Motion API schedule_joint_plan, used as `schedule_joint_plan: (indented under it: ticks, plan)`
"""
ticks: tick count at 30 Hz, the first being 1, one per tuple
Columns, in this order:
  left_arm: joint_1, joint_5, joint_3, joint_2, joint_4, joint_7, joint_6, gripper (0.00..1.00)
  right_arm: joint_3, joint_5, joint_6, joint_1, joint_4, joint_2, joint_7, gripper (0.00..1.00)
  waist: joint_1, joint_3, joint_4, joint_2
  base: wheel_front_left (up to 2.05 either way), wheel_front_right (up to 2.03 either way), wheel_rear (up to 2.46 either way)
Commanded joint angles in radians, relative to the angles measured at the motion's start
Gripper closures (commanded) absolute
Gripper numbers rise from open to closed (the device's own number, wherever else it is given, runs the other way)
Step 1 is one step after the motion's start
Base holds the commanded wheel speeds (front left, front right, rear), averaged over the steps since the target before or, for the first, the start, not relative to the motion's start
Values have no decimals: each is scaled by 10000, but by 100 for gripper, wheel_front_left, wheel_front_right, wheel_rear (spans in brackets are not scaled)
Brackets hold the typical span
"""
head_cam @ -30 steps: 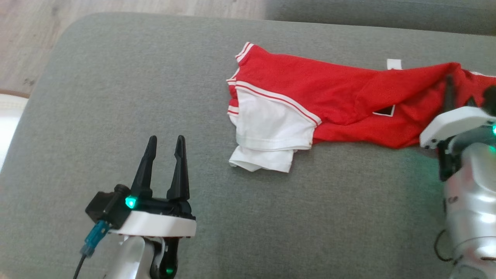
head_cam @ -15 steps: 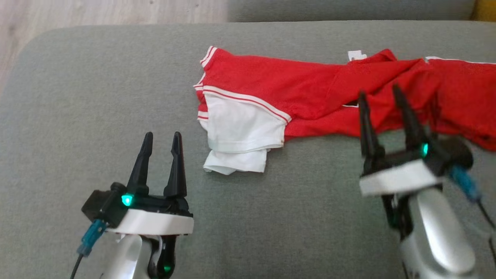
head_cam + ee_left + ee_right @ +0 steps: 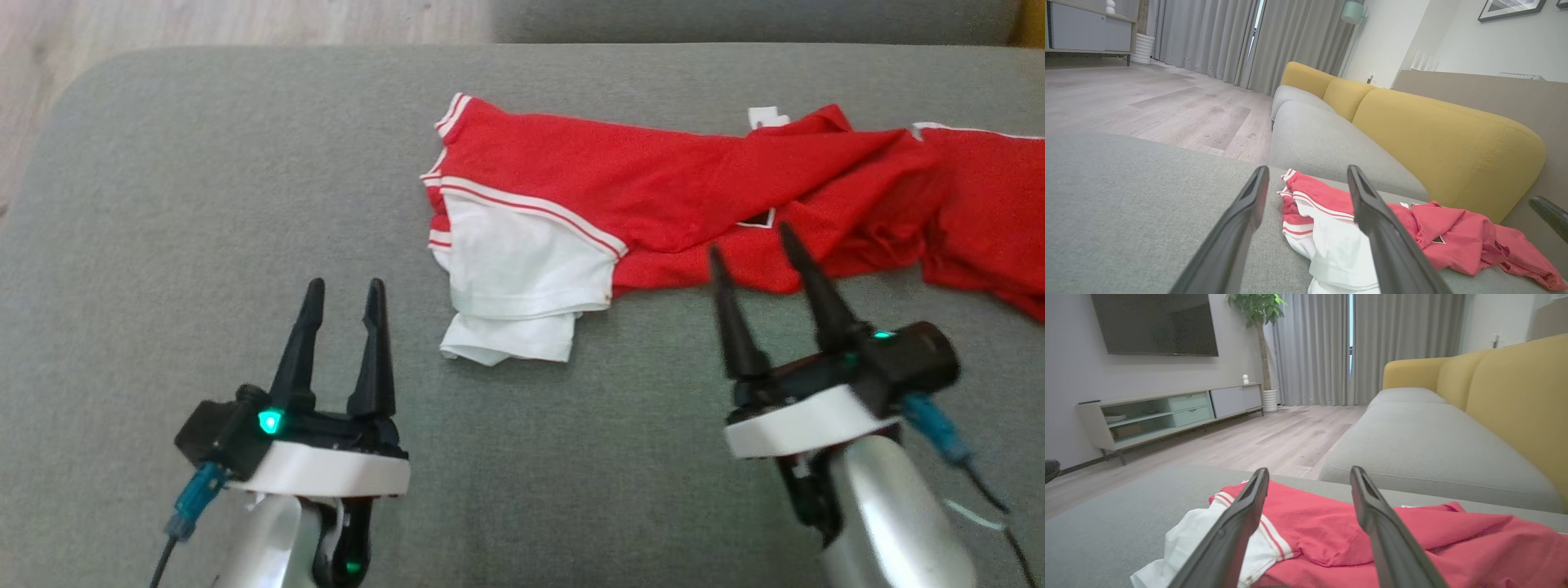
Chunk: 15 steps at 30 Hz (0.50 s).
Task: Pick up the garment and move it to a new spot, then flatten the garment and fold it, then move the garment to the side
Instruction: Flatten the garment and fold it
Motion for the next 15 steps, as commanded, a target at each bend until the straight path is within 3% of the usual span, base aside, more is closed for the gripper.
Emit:
schedule_joint_plan:
  ticks: [1,8,15]
  plan:
    - [-391,-6,192,51,-273,-51,-29,0,422,-204,-9,-519,-134,102,-106,0,0,93,187,0,0,0,0]
    - [-613,-337,-221,51,-213,-51,1,0,1910,-702,-9,-1840,1374,-362,284,0,0,466,1171,0,0,0,0]
    - [-683,-658,-635,51,-183,-51,118,0,3337,-202,-9,-2948,2907,-803,731,0,0,709,2017,0,0,0,0]
